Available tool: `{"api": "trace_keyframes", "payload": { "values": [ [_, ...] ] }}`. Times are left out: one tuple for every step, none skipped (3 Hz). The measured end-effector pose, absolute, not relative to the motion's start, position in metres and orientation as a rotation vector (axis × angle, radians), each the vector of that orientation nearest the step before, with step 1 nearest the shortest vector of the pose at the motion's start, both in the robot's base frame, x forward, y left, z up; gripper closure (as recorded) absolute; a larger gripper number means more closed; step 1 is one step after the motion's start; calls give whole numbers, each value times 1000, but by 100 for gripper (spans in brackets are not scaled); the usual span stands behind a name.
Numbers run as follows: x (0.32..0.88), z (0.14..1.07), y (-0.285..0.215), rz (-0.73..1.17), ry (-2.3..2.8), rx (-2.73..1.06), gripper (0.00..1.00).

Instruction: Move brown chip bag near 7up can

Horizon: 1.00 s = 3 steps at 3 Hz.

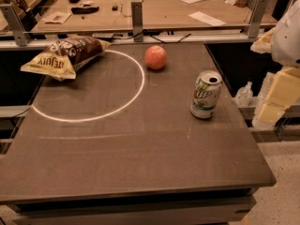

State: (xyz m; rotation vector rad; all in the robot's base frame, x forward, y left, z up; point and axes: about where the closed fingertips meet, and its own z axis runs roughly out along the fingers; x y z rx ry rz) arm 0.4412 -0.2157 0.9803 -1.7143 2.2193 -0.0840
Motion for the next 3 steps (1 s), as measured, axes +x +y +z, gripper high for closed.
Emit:
{"api": "trace_keyframes", "payload": {
  "values": [
    [452, 995, -211, -86, 2159, -1702, 0],
    [473, 1008, -202, -80, 2097, -1694, 0],
    [502, 1019, -185, -35, 2040, -1626, 0]
  ]
}}
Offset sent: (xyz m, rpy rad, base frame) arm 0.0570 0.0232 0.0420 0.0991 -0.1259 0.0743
